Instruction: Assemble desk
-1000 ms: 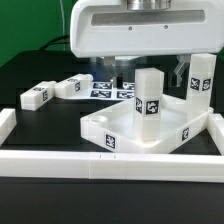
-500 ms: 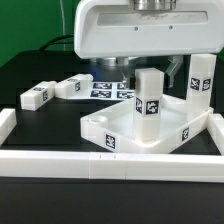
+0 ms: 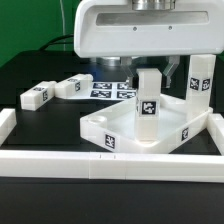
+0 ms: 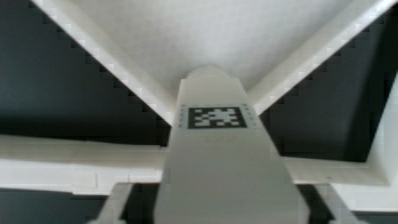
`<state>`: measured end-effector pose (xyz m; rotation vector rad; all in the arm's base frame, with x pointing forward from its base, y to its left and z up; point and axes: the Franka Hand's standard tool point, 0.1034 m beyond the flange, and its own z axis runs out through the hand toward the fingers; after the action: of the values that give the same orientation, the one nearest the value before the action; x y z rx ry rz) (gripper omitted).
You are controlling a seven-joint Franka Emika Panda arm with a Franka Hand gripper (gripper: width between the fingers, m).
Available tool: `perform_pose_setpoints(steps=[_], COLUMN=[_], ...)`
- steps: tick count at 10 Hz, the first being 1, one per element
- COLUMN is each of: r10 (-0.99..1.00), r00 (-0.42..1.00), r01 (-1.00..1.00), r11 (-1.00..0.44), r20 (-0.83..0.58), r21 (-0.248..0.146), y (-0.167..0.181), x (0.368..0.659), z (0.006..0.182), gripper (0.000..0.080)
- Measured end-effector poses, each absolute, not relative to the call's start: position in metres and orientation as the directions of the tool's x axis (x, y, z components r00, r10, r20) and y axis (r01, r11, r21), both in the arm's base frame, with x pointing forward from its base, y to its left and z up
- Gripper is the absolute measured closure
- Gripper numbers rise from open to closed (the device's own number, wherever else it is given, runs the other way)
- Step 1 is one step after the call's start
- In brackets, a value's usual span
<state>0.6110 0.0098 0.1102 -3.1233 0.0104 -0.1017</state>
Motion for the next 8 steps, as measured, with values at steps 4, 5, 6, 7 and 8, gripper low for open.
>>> perform_pose_setpoints(steps=[4, 5, 6, 7, 8], r10=[-0.319, -0.393, -0.510, -0.610, -0.706], r00=[0.946, 0.918, 0.859, 0.792, 0.708], r01=[-0.317, -0.391, -0.508, -0.607, -0.703], r11=[-0.947, -0.919, -0.859, -0.792, -0.707], r20=[0.057, 0.053, 0.041, 0.032, 0.018], r21=[-0.042, -0.049, -0.063, -0.069, -0.076], y=[0.018, 0.019, 0.020, 0.023, 0.026], x=[0.613, 0.613, 0.612, 0.611, 0.610], z=[0.111, 0.110, 0.109, 0.109, 0.108], gripper=[0.0511, 0.0511, 0.0509, 0.0509, 0.0509])
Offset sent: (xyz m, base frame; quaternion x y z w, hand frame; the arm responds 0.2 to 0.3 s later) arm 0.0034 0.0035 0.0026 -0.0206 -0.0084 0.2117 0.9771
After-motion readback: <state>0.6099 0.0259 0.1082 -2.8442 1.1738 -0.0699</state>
